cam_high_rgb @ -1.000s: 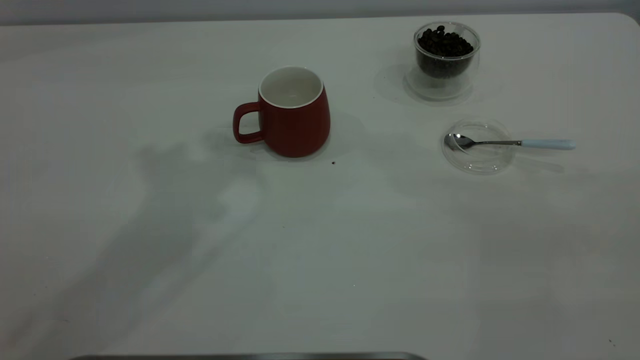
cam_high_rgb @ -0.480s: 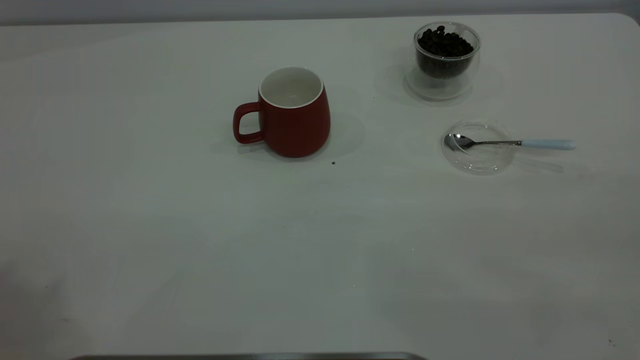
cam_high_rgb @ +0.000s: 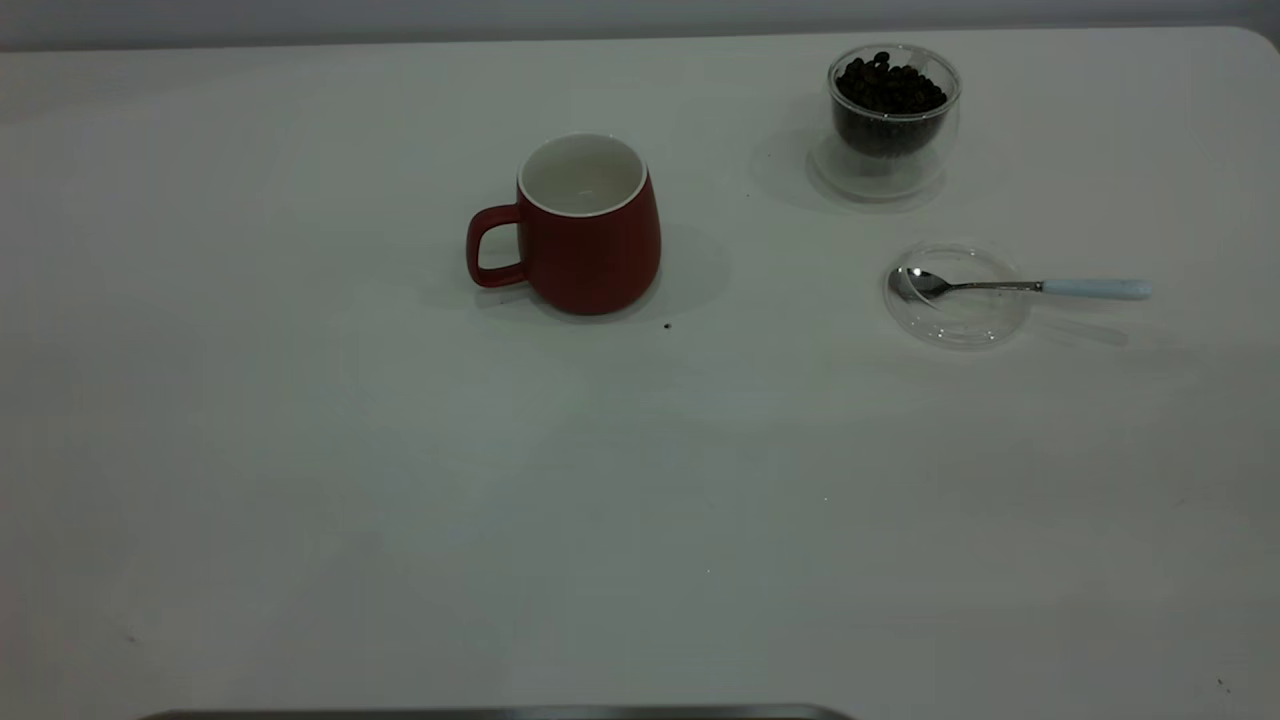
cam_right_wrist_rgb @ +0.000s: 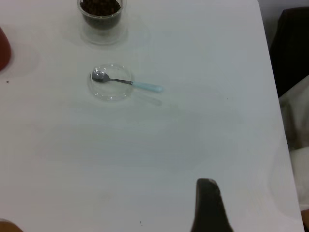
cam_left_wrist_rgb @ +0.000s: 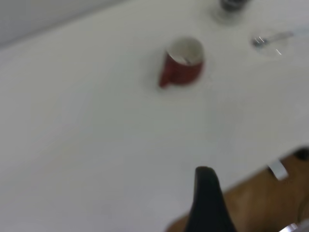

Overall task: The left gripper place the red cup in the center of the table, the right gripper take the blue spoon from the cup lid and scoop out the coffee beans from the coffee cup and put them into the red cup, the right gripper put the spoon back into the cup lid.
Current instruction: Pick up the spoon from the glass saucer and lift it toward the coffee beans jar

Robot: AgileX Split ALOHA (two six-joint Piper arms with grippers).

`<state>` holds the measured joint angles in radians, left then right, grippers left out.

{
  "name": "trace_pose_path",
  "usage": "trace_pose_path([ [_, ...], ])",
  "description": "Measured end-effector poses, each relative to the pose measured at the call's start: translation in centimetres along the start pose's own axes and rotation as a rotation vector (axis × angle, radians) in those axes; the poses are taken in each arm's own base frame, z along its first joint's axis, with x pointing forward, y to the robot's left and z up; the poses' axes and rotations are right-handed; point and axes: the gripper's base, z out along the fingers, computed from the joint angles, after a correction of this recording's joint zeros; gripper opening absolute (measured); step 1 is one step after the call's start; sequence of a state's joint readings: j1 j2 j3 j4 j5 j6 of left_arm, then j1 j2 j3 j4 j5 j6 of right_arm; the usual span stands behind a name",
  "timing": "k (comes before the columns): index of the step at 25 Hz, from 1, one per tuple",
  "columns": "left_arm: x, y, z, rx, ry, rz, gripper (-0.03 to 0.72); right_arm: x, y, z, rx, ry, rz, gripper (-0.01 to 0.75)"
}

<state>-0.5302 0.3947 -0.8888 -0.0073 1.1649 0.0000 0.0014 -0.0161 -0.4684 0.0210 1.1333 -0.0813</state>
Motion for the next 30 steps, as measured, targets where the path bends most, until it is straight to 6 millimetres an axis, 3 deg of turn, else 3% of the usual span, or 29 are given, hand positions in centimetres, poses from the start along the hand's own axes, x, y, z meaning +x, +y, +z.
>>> trace_pose_path([
  [5,5.4,-0.2,3.4,0.022,0.093,0.0,0.587,0.0,0.0,0.0,0.0,0.0,0.0,0.531],
  [9,7.8,-0.2,5.2,0.022,0.146,-0.001,0.587,0.0,0.0,0.0,0.0,0.0,0.0,0.531],
  [25,8.6,-0.2,6.2,0.014,0.152,-0.015,0.587,0.0,0.0,0.0,0.0,0.0,0.0,0.531],
  [30,8.7,-0.1,6.1,-0.133,0.135,-0.156,0.587,0.0,0.0,0.0,0.0,0.0,0.001,0.531],
])
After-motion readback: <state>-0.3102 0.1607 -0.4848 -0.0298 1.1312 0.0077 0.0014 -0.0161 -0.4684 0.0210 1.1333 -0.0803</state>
